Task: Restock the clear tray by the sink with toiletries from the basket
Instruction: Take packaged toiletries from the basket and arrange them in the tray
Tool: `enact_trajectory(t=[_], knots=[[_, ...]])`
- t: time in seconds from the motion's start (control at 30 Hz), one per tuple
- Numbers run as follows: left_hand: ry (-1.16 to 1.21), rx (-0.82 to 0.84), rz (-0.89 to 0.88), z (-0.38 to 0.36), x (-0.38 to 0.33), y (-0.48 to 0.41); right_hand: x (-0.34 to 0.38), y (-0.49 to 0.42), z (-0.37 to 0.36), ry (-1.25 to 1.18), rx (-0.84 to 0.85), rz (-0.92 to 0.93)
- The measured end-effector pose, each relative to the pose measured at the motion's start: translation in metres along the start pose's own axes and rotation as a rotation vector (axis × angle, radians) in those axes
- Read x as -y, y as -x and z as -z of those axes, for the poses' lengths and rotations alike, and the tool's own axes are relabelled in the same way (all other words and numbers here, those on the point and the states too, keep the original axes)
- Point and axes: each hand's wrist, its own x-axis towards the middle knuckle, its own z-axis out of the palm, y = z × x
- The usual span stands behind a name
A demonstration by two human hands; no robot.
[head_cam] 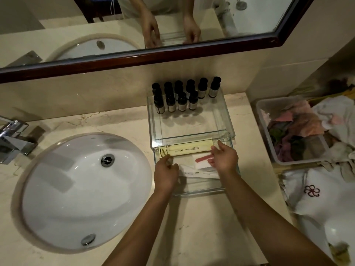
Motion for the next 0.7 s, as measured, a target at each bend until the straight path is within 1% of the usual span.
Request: enact_trajectory(t=[0.07, 0.13, 0.17, 0.2, 0.27, 0.33, 0.37, 0.4, 0.47, 0.5, 0.57, 0.7], knots=[[-0.278, 0.052, -0.210, 0.002, 0.001, 0.003, -0.004, 0.000, 0.008, 0.202, -0.050, 0.132], [-0.596, 0.138, -0.388, 0.002, 0.000, 0.003, -0.011, 0.002, 0.016, 0.479, -0.069, 0.297], [-0.744, 0.189, -0.438, 0.001, 0.000, 0.001, -0.013, 0.004, 0.020, 0.638, -0.026, 0.367], [-0.877, 0.226, -0.473, -0.001, 0.000, -0.001, -0.016, 0.008, 0.024, 0.795, 0.056, 0.429], [-1.061, 0.260, -0.517, -0.003, 0.001, -0.004, -0.025, 0.015, 0.029, 1.037, 0.212, 0.616], [-1.146, 0.251, -0.546, -0.005, 0.001, -0.006, -0.033, 0.015, 0.033, 1.196, 0.255, 0.859], [-1.163, 0.246, -0.555, -0.006, 0.001, -0.006, -0.037, 0.012, 0.036, 1.282, 0.264, 0.916], [-1.171, 0.243, -0.559, -0.006, 0.001, -0.006, -0.036, 0.010, 0.037, 1.371, 0.283, 0.906], [-1.173, 0.252, -0.559, -0.006, 0.002, -0.004, -0.030, 0.009, 0.039, 1.494, 0.259, 0.853], [-1.169, 0.266, -0.559, -0.006, 0.003, -0.003, -0.026, 0.010, 0.041, 1.516, 0.238, 0.840], [-1.160, 0.297, -0.571, -0.006, 0.004, -0.002, -0.022, 0.011, 0.043, 1.485, 0.209, 0.877], [-1.167, 0.320, -0.571, -0.006, 0.006, -0.002, -0.023, 0.008, 0.042, 1.555, 0.241, 0.892]])
